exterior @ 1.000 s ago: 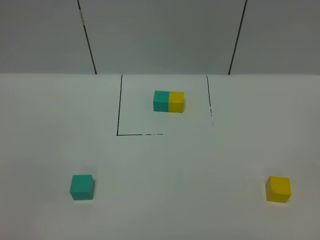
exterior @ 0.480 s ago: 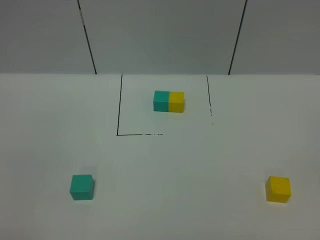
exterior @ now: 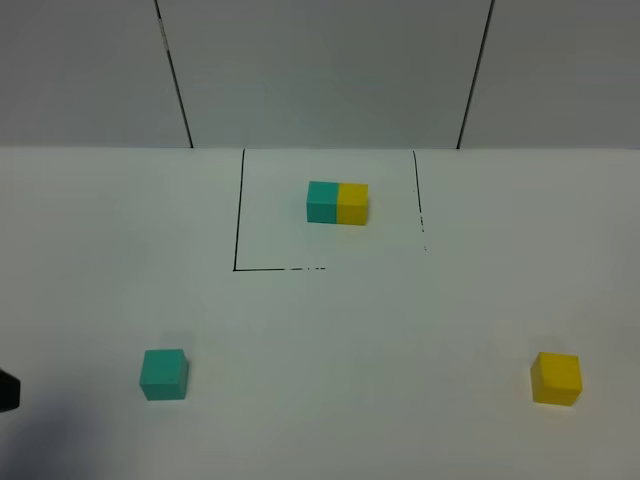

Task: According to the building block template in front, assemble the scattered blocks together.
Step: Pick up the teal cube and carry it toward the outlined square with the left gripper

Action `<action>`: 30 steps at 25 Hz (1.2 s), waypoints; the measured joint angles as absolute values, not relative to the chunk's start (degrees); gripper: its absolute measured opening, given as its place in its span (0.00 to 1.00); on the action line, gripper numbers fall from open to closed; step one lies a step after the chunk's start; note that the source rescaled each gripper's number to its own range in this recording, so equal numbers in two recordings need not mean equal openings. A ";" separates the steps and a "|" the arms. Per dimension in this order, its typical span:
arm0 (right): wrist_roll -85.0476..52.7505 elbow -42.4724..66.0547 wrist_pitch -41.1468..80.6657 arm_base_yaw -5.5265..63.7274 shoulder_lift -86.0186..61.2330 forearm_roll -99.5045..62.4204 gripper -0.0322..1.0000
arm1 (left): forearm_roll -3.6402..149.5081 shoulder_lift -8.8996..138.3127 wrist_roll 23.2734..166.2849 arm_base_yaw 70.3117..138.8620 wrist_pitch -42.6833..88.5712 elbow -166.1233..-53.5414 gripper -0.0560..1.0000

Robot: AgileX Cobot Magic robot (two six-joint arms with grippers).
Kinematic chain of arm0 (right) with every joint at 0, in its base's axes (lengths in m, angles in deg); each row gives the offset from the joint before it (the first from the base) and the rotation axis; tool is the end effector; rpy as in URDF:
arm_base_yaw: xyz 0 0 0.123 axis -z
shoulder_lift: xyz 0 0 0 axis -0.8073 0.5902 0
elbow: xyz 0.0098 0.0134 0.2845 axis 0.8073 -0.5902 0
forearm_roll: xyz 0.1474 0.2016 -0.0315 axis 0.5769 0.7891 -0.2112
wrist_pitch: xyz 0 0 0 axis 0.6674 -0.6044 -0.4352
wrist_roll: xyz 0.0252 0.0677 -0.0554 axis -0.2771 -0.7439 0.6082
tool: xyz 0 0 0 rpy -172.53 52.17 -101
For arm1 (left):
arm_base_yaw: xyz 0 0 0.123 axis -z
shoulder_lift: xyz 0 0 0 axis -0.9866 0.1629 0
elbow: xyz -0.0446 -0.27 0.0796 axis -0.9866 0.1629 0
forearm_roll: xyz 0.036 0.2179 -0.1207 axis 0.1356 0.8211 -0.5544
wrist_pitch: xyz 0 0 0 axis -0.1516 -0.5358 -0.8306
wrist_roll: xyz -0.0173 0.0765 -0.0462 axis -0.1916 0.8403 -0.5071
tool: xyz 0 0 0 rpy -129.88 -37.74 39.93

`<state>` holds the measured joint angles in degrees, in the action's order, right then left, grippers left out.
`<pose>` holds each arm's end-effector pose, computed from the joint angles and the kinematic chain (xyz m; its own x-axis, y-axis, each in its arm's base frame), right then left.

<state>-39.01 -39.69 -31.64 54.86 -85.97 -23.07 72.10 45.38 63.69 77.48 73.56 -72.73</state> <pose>-0.0058 0.0047 0.2778 -0.4457 0.0369 -0.8944 -0.0150 0.9987 0.0486 0.1613 -0.0095 0.2907 -0.8649 -0.1411 -0.4817 -0.0357 0.9745 -0.2214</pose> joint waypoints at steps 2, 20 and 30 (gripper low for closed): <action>-39.01 -39.69 -31.64 54.86 -85.97 -23.07 1.00 | 72.06 51.39 63.69 77.48 73.44 -75.06 0.72; -39.01 -39.69 -31.64 54.86 -85.97 -23.07 1.00 | 76.23 91.57 52.12 97.55 71.79 -95.12 0.72; -39.01 -39.69 -31.64 54.86 -85.97 -23.07 1.00 | 83.17 95.50 43.98 101.98 68.49 -95.93 0.75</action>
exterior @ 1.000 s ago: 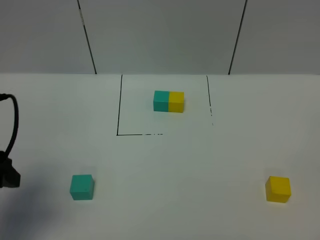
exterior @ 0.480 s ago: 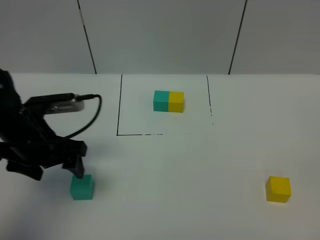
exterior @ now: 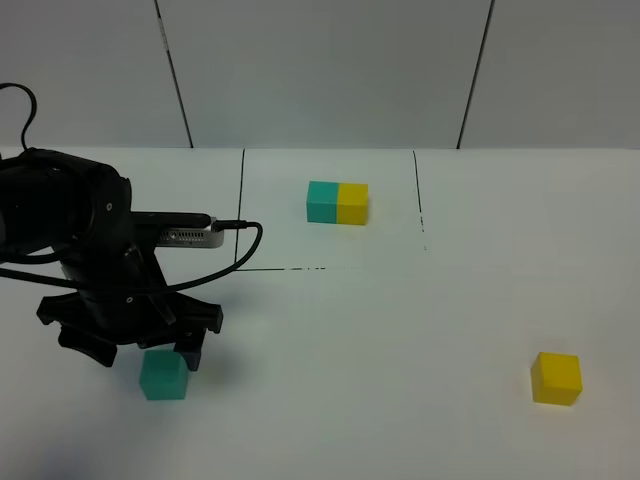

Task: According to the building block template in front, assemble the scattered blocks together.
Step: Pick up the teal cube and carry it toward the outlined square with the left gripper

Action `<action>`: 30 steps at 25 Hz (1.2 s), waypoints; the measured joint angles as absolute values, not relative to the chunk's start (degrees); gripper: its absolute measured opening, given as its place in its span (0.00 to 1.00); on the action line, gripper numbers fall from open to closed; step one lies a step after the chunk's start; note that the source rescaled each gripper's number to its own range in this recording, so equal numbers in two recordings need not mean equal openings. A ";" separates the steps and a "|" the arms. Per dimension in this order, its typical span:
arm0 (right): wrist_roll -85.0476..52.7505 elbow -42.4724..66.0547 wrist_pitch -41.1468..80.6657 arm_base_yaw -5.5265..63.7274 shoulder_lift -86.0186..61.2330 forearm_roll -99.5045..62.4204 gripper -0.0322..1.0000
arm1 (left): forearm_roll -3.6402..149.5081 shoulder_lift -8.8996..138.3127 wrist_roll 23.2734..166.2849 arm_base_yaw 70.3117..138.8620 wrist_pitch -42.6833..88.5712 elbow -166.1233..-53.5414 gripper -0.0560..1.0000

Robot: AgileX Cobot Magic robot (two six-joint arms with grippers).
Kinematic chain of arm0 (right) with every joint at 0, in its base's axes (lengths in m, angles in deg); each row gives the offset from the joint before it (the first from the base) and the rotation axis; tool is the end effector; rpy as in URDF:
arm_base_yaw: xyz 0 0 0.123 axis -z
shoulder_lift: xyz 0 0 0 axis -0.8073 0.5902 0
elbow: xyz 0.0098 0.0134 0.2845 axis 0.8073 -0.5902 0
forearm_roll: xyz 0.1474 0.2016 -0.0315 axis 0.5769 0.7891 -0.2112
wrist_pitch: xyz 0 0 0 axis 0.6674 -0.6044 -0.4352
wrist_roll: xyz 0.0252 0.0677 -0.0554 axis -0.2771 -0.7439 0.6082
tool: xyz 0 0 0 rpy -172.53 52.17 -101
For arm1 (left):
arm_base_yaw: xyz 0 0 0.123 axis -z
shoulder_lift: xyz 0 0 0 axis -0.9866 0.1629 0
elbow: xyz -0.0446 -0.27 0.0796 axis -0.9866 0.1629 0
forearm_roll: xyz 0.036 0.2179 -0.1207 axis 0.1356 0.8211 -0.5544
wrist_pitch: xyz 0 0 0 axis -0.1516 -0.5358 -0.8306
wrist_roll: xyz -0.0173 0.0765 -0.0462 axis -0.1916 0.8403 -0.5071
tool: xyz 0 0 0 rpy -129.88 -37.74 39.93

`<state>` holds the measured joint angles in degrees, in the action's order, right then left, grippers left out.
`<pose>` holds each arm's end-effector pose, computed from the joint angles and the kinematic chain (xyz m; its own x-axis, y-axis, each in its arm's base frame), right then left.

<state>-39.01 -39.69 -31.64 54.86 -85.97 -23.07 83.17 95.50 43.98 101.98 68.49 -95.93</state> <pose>-0.0058 0.0047 0.2778 -0.4457 0.0369 -0.8944 -0.0150 0.9987 0.0486 0.3141 -0.1270 0.1785 -0.9933 0.0415 -0.1076 0.0505 0.9953 -0.0821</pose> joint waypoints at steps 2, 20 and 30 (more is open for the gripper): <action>-39.01 -39.69 -31.64 54.86 -85.97 -23.07 1.00 | 83.17 95.71 43.79 101.98 66.63 -95.93 0.75; -39.01 -39.69 -31.64 54.86 -85.97 -23.07 1.00 | 86.43 103.75 42.41 101.98 64.22 -96.04 0.73; -39.01 -39.69 -31.64 54.86 -85.97 -23.07 1.00 | 86.43 106.25 41.44 101.98 61.20 -96.04 0.69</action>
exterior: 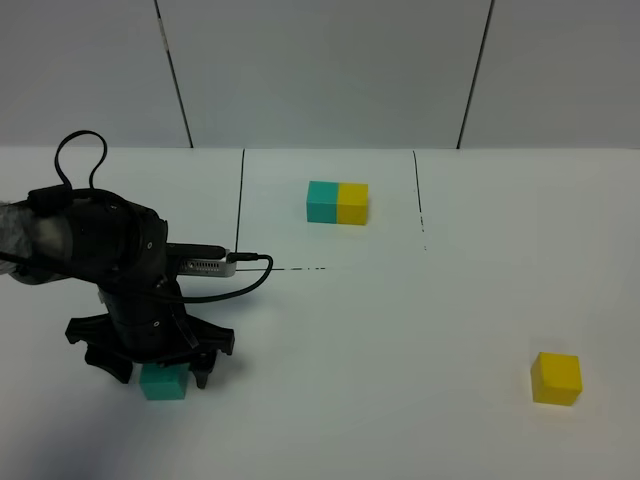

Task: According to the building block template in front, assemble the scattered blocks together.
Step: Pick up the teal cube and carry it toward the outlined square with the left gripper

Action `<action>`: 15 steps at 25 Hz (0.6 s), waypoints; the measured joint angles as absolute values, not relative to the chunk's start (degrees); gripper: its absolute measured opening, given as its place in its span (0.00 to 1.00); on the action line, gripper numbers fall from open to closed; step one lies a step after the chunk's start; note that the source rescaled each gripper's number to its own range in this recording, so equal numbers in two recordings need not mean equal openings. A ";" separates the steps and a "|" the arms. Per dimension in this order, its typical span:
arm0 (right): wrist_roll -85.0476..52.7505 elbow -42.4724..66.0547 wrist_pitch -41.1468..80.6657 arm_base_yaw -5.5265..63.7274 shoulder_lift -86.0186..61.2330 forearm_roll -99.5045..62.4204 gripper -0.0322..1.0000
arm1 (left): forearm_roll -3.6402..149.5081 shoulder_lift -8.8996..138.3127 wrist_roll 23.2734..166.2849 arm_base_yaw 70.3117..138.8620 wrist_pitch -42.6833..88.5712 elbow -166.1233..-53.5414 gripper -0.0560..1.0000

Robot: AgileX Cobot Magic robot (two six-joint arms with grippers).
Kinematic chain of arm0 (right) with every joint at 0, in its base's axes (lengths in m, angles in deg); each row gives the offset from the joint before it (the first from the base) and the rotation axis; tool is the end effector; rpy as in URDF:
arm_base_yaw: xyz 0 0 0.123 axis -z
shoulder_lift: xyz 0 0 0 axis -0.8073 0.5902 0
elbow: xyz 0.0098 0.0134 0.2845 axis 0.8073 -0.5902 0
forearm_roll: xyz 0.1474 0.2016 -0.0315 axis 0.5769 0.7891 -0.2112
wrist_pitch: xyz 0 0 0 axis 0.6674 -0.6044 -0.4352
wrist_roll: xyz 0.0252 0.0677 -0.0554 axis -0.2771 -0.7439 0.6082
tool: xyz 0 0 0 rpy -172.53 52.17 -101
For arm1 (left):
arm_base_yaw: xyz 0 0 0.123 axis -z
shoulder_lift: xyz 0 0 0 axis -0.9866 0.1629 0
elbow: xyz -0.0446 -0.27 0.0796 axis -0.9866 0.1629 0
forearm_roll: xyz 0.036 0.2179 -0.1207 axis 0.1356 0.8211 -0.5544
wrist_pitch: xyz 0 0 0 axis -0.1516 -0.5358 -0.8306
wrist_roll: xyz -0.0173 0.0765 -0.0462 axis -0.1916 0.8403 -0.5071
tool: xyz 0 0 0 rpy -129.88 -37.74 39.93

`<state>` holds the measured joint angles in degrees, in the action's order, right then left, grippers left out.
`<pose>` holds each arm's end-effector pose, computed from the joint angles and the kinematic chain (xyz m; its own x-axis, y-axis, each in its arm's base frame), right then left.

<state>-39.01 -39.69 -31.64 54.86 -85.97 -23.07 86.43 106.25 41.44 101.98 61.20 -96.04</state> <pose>-0.0058 0.0047 0.2778 -0.4457 0.0369 -0.8944 -0.0150 0.9987 0.0486 0.3308 -0.1293 0.1147 -0.9972 0.0353 -0.0655 0.0369 0.9991 -0.0230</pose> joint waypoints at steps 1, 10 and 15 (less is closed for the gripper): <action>-39.01 -39.69 -31.64 54.86 -85.97 -23.07 1.00 | 86.43 106.25 41.40 101.98 61.00 -96.04 0.66; -39.01 -39.69 -31.64 54.86 -85.97 -23.07 1.00 | 86.43 106.25 41.26 101.98 60.82 -96.04 0.05; -39.01 -39.69 -31.64 54.86 -85.97 -23.07 1.00 | 86.43 106.20 41.28 101.98 62.44 -96.24 0.05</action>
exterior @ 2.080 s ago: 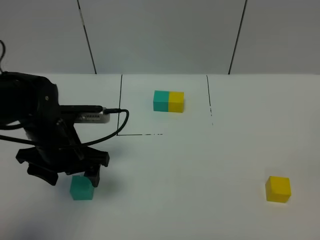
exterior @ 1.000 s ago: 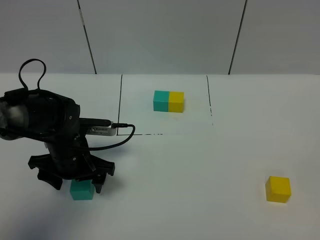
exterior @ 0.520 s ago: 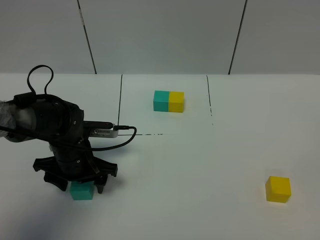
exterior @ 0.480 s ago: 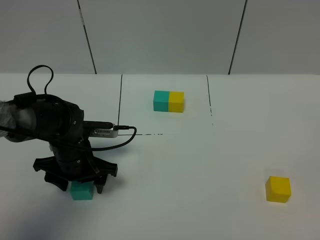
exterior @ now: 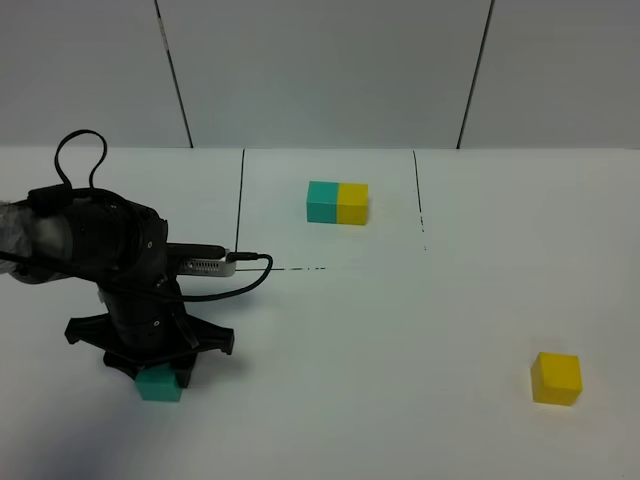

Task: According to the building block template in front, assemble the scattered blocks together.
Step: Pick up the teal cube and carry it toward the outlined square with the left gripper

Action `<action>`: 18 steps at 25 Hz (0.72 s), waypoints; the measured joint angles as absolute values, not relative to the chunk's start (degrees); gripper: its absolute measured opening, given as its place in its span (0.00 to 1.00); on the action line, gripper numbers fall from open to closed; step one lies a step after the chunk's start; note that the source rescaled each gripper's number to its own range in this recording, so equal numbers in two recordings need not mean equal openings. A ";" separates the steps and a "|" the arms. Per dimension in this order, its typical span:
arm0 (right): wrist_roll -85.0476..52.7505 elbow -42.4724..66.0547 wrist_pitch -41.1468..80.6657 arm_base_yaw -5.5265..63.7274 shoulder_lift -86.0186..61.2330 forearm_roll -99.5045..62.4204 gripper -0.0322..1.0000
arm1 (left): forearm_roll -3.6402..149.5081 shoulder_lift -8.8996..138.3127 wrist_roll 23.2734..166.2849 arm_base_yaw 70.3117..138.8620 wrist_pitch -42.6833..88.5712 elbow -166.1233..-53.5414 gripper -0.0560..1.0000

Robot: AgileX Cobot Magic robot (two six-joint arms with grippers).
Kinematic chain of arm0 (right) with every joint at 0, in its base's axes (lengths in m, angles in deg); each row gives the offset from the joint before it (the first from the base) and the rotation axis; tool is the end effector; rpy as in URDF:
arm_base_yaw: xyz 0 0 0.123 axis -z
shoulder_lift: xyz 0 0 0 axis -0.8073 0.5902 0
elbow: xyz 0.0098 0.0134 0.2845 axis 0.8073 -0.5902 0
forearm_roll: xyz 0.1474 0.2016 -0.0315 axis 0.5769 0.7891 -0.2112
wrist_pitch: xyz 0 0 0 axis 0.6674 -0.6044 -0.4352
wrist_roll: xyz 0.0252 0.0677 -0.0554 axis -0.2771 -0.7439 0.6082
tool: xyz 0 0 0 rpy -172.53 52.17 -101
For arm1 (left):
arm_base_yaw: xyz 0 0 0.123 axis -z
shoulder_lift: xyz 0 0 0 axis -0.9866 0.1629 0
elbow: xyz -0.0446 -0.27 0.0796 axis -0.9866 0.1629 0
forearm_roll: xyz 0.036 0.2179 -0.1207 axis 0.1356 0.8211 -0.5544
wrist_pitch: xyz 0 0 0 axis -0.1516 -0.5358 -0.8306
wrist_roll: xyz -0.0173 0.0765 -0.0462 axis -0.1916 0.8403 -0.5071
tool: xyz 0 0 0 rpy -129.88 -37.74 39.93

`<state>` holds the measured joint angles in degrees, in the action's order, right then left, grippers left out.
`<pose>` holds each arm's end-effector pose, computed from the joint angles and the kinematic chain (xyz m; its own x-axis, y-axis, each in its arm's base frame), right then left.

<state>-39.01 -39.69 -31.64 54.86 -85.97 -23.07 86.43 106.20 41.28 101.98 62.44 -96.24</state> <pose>-0.0058 0.0047 0.2778 -0.4457 0.0369 -0.8944 -0.0150 0.9987 0.0486 0.3297 -0.1289 0.1156 -0.9982 0.0329 -0.0492 0.0338 0.9993 -0.0174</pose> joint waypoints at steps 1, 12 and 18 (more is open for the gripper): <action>-39.01 -39.69 -31.64 54.86 -85.97 -23.07 1.00 | 86.43 106.02 41.83 101.98 63.38 -96.45 0.05; -39.01 -39.69 -31.64 54.86 -85.97 -23.07 1.00 | 85.71 99.54 81.86 102.00 77.49 -110.19 0.05; -39.01 -39.69 -31.64 54.86 -85.97 -23.07 1.00 | 82.77 104.44 99.70 102.70 80.49 -118.86 0.05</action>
<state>-39.01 -39.69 -31.64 54.86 -85.97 -23.07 82.77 104.44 99.70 102.70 80.49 -118.86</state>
